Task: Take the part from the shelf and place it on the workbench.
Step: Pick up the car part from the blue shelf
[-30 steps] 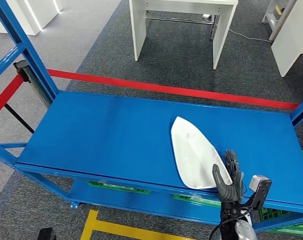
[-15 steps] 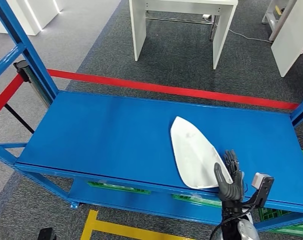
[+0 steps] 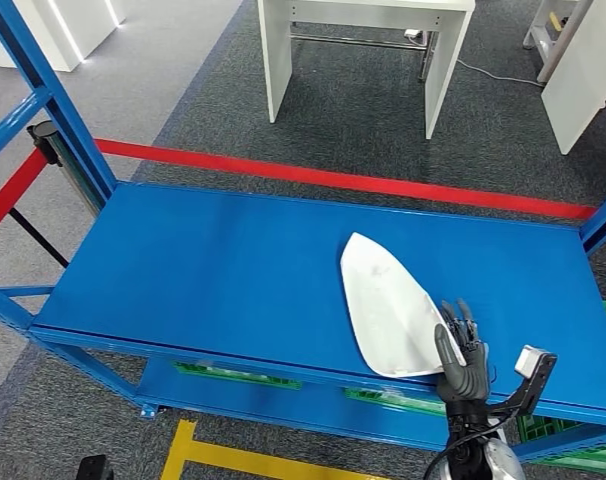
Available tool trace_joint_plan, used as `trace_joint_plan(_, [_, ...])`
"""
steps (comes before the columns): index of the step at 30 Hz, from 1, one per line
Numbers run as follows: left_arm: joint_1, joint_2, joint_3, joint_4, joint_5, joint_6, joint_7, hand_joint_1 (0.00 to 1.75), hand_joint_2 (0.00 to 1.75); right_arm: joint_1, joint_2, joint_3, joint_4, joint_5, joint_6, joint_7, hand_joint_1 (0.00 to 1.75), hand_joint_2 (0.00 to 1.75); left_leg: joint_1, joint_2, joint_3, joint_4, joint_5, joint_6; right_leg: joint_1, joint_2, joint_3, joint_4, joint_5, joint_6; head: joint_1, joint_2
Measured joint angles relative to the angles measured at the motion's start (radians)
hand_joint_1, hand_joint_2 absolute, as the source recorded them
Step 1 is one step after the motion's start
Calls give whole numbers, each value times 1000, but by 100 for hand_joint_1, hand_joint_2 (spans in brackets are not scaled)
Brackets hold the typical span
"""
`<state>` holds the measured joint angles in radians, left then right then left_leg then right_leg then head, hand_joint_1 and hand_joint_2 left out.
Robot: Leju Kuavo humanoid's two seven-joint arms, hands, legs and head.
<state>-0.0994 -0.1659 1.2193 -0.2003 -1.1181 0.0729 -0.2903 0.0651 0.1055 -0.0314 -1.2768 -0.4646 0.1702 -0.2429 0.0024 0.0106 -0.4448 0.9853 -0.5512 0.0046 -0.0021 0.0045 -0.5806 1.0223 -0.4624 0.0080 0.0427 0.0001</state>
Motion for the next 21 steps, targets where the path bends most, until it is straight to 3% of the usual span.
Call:
trace_joint_plan(4, [0, 0, -4, 0, 0, 0, 0, 0, 0, 0, -7, 2, 0, 0, 2, 3, 147, 175, 0, 0, 0, 0, 0, 0, 0, 0, 0, 0, 0, 0, 0, 0])
trace_joint_plan(8, [0, 0, -10, 0, 0, -1, 0, 0, 0, 0, -11, 2, 0, 0, 2, 3, 175, 175, 0, 0, 0, 0, 0, 0, 0, 0, 1, 0, 0, 0, 0, 0])
trace_joint_plan(14, [0, 0, -14, 0, 0, -1, 0, 0, 0, 2, -20, 10, -2, -1, 3, 10, 175, 175, 0, 0, 1, 0, 0, 0, 0, 0, 1, 0, 0, 0, 0, 0])
trace_joint_plan(16, [0, 0, -15, 0, 0, 0, 0, 0, 0, 3, -23, 11, -4, -4, 1, 14, 167, 175, 0, 0, 1, 0, 0, 0, 0, 0, 1, -1, 0, 0, 0, 0])
trace_joint_plan(17, [0, 0, -15, 0, 0, 0, 0, 0, 0, 3, -24, 11, -5, -6, -1, 16, 146, 175, 0, 0, 1, 0, 0, 0, 0, 0, 1, -1, 0, 0, 0, 0])
trace_joint_plan(20, [0, 0, -15, 0, 0, 0, 0, 0, 0, 4, -25, 12, -9, -9, -13, 20, 24, 175, 0, 0, 1, 0, 0, 0, 0, 0, 1, -1, 0, 0, 0, 0])
trace_joint_plan(21, [0, 0, -15, 0, 0, 0, 0, 0, 0, 4, -25, 13, -11, -5, -23, 19, 1, 175, 0, 0, 1, 0, 0, 0, 0, 0, 1, -1, 0, 0, 0, 0])
